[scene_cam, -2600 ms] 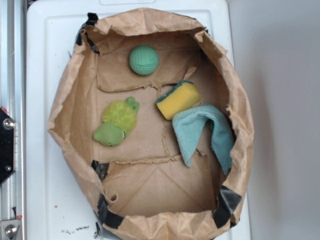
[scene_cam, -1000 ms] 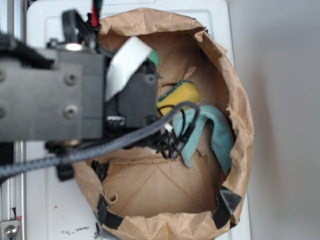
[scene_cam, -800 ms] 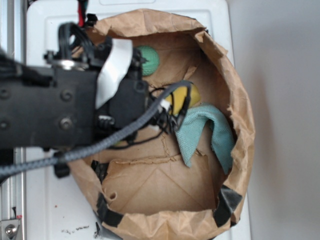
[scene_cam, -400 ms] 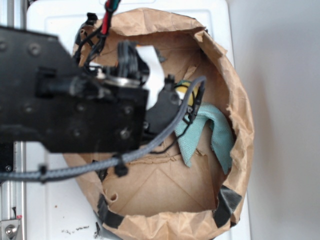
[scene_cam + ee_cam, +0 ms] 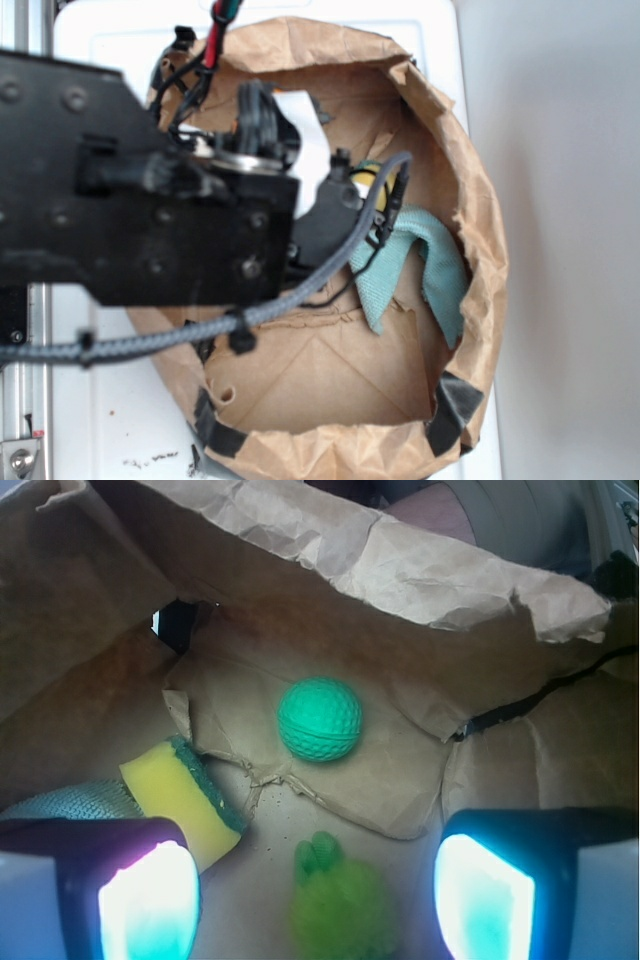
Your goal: Grab the green ball.
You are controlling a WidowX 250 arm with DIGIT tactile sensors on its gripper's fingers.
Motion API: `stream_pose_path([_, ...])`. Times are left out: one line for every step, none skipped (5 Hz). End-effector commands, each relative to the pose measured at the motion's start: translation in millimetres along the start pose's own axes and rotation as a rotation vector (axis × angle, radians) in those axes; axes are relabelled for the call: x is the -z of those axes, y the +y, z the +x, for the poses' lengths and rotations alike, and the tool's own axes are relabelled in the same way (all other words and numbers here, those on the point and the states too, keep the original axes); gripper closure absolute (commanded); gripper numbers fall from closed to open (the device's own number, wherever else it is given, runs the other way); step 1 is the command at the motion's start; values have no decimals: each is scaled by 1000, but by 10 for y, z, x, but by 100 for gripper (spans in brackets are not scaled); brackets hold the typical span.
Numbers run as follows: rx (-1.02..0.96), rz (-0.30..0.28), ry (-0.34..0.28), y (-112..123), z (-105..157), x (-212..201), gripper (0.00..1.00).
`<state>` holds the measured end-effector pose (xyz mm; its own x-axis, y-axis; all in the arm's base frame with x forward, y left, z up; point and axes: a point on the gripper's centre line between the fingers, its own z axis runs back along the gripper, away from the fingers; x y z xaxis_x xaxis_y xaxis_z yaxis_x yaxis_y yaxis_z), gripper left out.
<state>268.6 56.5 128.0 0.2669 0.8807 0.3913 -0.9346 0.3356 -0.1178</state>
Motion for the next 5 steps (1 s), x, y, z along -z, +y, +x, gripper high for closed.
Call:
stream_pose_path([-30, -50, -25, 66, 134, -169, 0])
stream_pose_path([-30, -10, -98, 19, -43, 96, 0])
stream_pose_path([-51, 16, -109, 2, -82, 240, 0])
stream_pose_path([-71, 49, -137, -22, -143, 387, 0])
stream_pose_path([-104, 36, -130, 6, -89, 451, 0])
